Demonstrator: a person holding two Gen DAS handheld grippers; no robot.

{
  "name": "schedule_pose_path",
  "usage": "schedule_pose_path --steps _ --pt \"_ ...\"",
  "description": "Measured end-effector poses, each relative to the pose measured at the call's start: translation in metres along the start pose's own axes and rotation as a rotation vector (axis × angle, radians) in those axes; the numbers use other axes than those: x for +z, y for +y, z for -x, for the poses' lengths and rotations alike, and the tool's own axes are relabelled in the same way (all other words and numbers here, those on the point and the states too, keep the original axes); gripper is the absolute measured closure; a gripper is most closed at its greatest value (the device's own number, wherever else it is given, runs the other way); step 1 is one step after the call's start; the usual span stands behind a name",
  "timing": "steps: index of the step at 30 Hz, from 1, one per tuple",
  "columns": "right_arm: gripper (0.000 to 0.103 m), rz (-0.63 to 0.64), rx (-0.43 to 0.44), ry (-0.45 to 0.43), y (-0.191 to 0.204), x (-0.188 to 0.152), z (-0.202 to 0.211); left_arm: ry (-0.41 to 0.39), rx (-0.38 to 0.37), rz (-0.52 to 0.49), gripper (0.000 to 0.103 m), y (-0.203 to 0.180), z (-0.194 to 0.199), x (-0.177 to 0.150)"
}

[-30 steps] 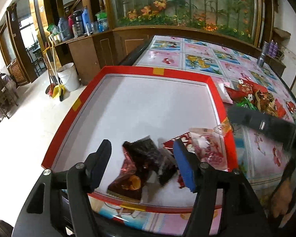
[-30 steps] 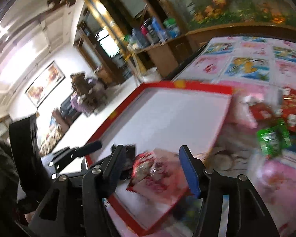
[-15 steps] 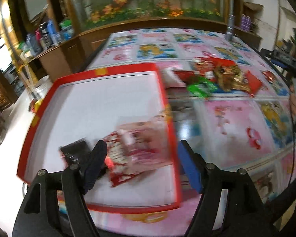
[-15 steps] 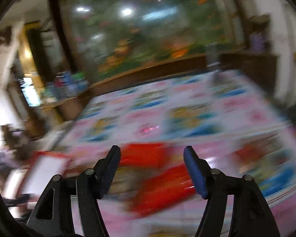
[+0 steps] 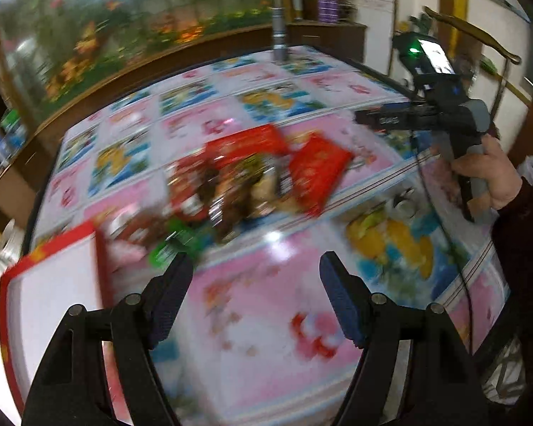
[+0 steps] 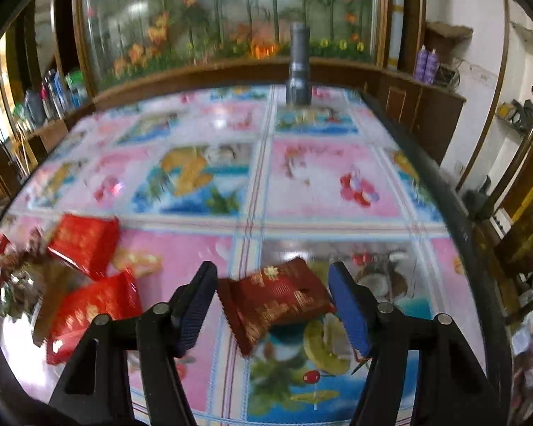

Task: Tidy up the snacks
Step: 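Grasp a red cake packet with the left tool while the right tool grasps another red packet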

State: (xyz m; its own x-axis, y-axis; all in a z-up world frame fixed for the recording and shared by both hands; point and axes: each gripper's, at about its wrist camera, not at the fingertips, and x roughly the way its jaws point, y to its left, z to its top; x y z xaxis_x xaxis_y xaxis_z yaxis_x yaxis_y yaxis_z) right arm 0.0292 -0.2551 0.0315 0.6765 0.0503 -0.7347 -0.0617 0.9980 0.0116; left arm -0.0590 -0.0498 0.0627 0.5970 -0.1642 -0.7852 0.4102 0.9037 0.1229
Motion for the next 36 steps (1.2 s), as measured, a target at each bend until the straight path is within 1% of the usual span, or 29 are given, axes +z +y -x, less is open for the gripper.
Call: schedule_pose_path --steps 2,4,6,8,10,16,18,20,23,25,29,30,31,34,36 --pt "0.048 0.001 0.005 0.019 0.001 -0.002 -0.001 -0.013 -0.007 -0.033 0.030 -0.011 -0.008 0.011" --pt "0.050 0.009 -0.001 0.036 0.002 -0.004 -0.004 -0.043 -0.012 -0.077 0.030 -0.022 -0.013 0.024" --pt "0.056 0.018 -0.004 0.066 0.004 -0.006 -0.008 -0.070 -0.018 -0.132 0.030 -0.034 -0.020 0.039" --pt "0.057 0.012 -0.004 0.071 0.004 -0.006 -0.007 -0.067 -0.049 -0.169 0.030 -0.043 -0.030 0.051" --pt "0.057 0.001 0.003 0.077 0.002 -0.006 -0.007 -0.039 -0.082 -0.188 0.030 -0.048 -0.045 0.061" --pt "0.056 -0.042 0.030 0.085 -0.002 -0.004 -0.005 0.078 -0.094 -0.201 0.030 -0.045 -0.097 0.081" --pt "0.056 -0.058 0.039 0.087 -0.004 -0.003 -0.005 0.094 -0.088 -0.208 0.030 -0.044 -0.106 0.083" --pt "0.056 -0.064 0.042 0.089 -0.004 -0.003 -0.005 0.120 -0.108 -0.211 0.030 -0.044 -0.115 0.083" --pt "0.056 -0.066 0.042 0.089 -0.004 -0.002 -0.005 0.124 -0.132 -0.200 0.029 -0.044 -0.119 0.083" --pt "0.056 -0.073 0.044 0.090 -0.004 -0.002 -0.004 0.139 -0.154 -0.175 0.029 -0.041 -0.122 0.084" --pt "0.056 -0.074 0.043 0.090 -0.003 -0.002 -0.004 0.131 -0.173 -0.121 0.029 -0.037 -0.121 0.079" --pt "0.056 -0.074 0.043 0.090 -0.003 -0.002 -0.004 0.133 -0.179 -0.093 0.030 -0.035 -0.120 0.077" --pt "0.056 -0.073 0.042 0.090 -0.003 -0.002 -0.004 0.129 -0.178 -0.076 0.034 -0.034 -0.120 0.076" --pt "0.056 -0.067 0.036 0.088 -0.002 -0.003 -0.003 0.116 -0.176 -0.063 0.052 -0.036 -0.114 0.072" --pt "0.056 -0.060 0.029 0.087 -0.001 -0.004 -0.003 0.111 -0.165 -0.049 0.053 -0.038 -0.108 0.065"
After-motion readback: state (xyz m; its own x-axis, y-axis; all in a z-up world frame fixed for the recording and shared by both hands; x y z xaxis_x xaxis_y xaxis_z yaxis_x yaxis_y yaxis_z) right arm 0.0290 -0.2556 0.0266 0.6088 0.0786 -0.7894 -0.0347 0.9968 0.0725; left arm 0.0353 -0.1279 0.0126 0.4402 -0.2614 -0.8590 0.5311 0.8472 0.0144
